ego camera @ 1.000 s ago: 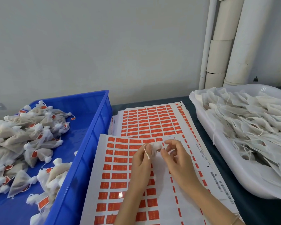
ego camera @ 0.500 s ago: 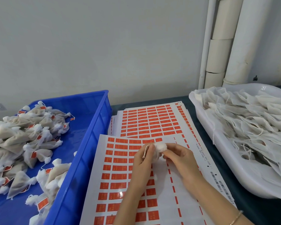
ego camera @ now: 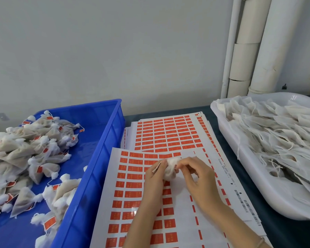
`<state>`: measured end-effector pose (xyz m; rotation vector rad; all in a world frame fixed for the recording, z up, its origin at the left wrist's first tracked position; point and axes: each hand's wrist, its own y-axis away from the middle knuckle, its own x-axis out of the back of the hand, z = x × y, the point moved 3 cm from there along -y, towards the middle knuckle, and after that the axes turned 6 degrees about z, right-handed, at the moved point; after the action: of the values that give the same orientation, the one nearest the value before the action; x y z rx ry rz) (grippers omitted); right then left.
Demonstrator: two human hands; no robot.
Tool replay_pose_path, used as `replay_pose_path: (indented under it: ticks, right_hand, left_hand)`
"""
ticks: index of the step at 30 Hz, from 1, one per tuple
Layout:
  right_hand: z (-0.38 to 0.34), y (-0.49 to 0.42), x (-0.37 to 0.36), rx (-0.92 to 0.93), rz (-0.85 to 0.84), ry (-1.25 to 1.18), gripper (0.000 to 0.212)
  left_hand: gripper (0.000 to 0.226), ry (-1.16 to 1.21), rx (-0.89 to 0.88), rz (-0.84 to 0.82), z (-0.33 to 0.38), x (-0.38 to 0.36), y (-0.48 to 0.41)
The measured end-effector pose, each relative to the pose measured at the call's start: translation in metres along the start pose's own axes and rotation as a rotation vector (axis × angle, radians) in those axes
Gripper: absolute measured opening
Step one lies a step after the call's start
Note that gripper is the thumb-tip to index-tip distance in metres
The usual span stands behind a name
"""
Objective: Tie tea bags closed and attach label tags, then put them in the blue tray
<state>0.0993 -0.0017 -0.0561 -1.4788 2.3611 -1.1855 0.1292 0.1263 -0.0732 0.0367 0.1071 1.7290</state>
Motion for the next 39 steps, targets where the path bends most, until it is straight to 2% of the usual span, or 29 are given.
replay_pose_path:
  ticks: [5, 11, 16, 21, 27, 31, 39]
  right_hand:
    - [0.004, 0.0, 0.004, 0.0, 0.04, 0.117, 0.021]
    - [0.011, 0.0, 0.0, -0.089, -0.05, 0.168, 0.017]
    - [0.013, -0.001, 0.002, -0.093, -0.07, 0.152, 0.009]
    - [0.01, -0.002, 0.006, -0.083, -0.02, 0.093, 0.013]
    - [0.006, -0.003, 0.006, -0.087, 0.002, 0.103, 0.023]
    - [0.003, 0.0, 0.004, -0.022, -0.023, 0.121, 0.019]
    - [0.01, -0.001, 0.005, -0.113, -0.048, 0.138, 0.017]
  left_hand:
    - [0.022, 0.018, -0.046, -0.036, 0.001, -0.003, 0.002]
    - [0.027, -0.033, -0.162, -0.073, 0.001, -0.003, 0.003]
    - [0.03, -0.062, -0.232, -0.132, 0.004, -0.004, 0.006]
    - [0.023, -0.057, -0.283, -0.167, 0.011, -0.002, 0.008]
    - [0.017, 0.038, -0.22, -0.12, 0.014, 0.001, 0.007]
    - [0.018, 0.013, -0.223, -0.112, 0.012, -0.002, 0.007]
    - [0.018, 0.008, -0.187, -0.183, 0.012, -0.008, 0.013]
